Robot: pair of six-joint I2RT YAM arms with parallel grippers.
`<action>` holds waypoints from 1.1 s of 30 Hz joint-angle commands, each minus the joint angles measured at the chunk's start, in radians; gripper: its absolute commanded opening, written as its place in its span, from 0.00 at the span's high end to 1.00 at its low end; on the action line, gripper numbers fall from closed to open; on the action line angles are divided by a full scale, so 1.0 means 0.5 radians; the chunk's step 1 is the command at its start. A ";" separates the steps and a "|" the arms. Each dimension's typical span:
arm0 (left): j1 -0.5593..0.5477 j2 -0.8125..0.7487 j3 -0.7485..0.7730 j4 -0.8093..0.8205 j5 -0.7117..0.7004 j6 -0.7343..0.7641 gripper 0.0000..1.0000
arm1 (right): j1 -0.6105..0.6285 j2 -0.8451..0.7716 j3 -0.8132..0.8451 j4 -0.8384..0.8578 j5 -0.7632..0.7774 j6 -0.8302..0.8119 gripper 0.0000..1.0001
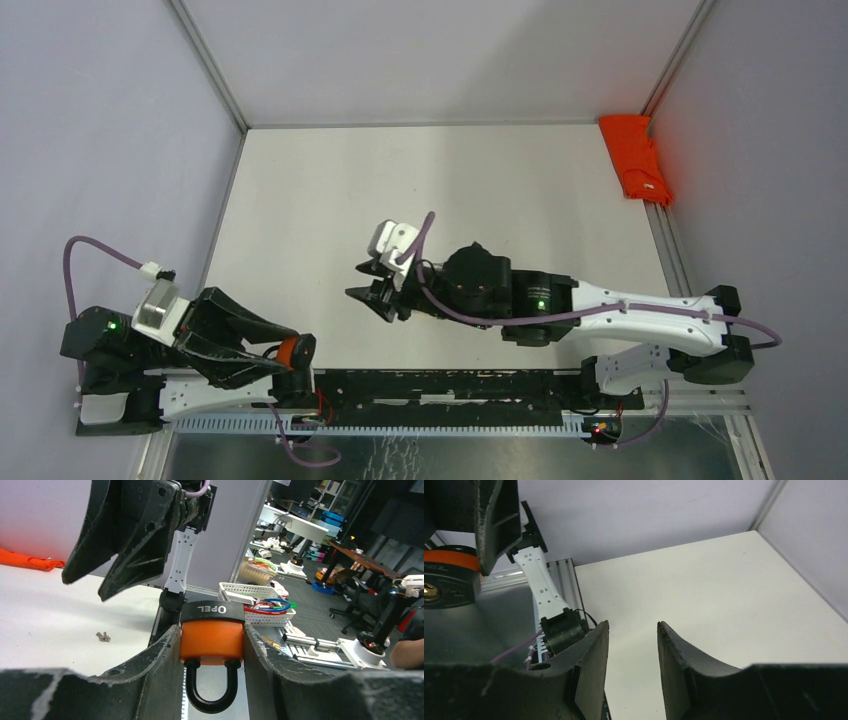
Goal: Unlock with the key
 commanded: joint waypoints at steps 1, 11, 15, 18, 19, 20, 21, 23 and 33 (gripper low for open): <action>-0.007 0.040 0.038 0.199 0.077 0.041 0.98 | 0.013 -0.196 -0.085 0.158 0.230 -0.053 0.54; -0.006 0.198 0.131 0.185 0.243 0.030 0.98 | -0.214 -0.263 -0.497 0.157 0.449 0.014 0.54; -0.007 0.278 0.203 0.229 0.395 -0.027 0.98 | -0.396 -0.254 -0.629 0.172 0.375 0.053 0.54; -0.003 0.298 0.237 0.249 0.414 -0.047 0.98 | -0.551 -0.223 -0.703 0.190 0.284 0.084 0.54; -0.007 0.305 0.248 0.238 0.401 -0.055 0.98 | -0.601 -0.210 -0.720 0.191 0.255 0.094 0.54; -0.006 0.319 0.259 0.220 0.388 -0.057 0.98 | -0.670 -0.190 -0.739 0.193 0.215 0.110 0.54; -0.006 0.328 0.264 0.200 0.373 -0.060 0.98 | -0.741 -0.166 -0.757 0.194 0.175 0.128 0.54; -0.006 0.335 0.263 0.189 0.348 -0.051 0.98 | -0.869 -0.124 -0.808 0.206 0.080 0.157 0.55; -0.009 0.178 0.091 0.264 0.231 0.039 0.98 | -1.282 0.210 -1.009 0.225 -0.225 0.210 0.59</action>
